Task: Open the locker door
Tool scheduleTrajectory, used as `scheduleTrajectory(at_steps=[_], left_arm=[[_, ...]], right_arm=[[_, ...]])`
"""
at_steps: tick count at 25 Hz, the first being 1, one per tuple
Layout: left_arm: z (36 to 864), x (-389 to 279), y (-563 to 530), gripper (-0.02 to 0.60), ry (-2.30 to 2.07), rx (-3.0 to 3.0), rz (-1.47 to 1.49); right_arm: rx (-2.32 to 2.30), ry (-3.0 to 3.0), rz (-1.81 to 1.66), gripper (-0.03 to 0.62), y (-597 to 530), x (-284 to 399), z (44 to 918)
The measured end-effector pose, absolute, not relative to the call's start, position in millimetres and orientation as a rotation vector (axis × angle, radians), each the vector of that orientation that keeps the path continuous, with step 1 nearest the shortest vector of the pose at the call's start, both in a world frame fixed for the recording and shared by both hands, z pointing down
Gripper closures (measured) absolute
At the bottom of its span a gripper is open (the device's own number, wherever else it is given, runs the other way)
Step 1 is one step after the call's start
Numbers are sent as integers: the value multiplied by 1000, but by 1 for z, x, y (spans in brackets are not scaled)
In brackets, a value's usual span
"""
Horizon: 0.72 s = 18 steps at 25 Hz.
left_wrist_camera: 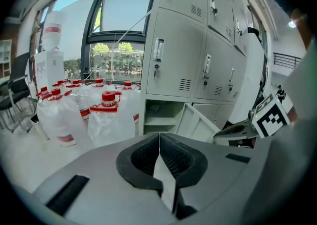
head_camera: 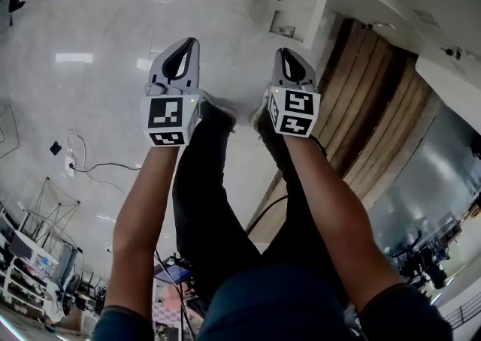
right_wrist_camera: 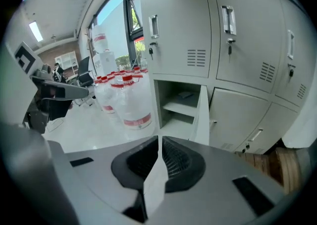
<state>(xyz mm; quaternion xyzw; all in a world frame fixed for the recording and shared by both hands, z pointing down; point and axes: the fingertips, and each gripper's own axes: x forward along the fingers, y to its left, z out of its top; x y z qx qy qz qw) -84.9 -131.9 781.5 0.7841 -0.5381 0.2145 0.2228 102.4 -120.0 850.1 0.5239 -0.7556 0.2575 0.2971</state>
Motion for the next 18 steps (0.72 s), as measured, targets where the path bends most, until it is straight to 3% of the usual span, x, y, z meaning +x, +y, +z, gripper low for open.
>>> scheduleTrajectory(at_steps=[18], left_arm=[[608,-106,-130,563,-1596,2178,532]], right_arm=[[1296,-2223,436,554,-147,76,638]])
